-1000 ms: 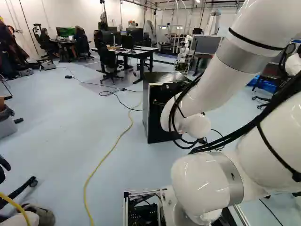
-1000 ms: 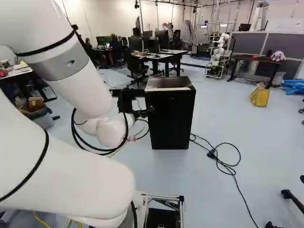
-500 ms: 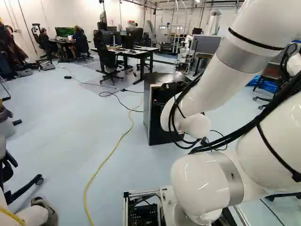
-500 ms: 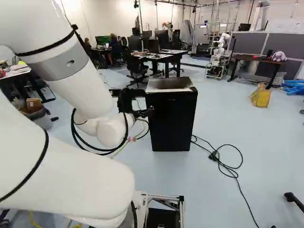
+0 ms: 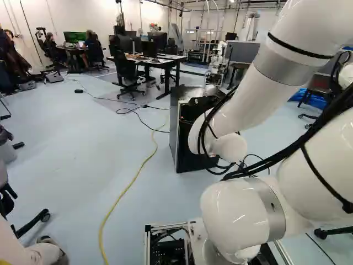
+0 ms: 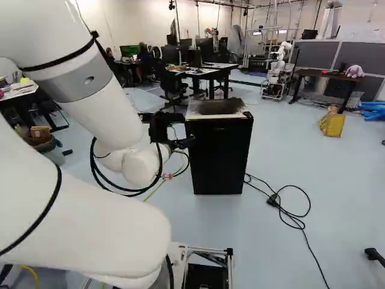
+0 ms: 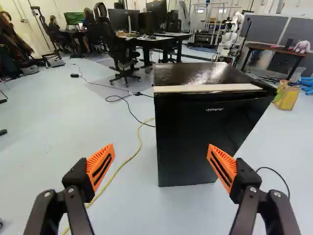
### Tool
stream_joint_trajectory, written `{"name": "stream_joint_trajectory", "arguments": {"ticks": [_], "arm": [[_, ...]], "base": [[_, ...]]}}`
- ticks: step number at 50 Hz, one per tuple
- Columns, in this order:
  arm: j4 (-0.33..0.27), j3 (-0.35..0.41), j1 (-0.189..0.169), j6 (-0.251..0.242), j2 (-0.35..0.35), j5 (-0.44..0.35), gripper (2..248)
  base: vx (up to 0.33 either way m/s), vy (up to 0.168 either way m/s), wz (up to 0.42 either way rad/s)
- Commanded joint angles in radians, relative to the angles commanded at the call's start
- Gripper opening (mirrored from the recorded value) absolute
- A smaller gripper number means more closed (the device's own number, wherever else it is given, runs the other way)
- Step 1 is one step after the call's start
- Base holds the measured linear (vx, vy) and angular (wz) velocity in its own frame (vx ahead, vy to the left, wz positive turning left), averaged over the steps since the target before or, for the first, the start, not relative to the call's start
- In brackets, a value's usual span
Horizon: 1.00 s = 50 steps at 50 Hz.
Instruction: Grab a drink from the fridge
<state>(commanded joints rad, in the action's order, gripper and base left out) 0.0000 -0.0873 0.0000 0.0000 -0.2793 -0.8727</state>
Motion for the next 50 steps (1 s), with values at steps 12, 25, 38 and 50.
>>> {"name": "stream_joint_trajectory", "arguments": {"ticks": [12,25,38,50], "arm": [[0.000,0.000,0.000,0.000,0.000,0.000,247],[0.000,0.000,0.000,0.000,0.000,0.000,247],[0.000,0.000,0.000,0.000,0.000,0.000,247],[0.000,0.000,0.000,0.000,0.000,0.000,247]], "base": [[0.070,0.036,-0.010],[0.067,0.035,-0.010],[0.069,0.036,-0.010],[0.071,0.038,-0.010]]}}
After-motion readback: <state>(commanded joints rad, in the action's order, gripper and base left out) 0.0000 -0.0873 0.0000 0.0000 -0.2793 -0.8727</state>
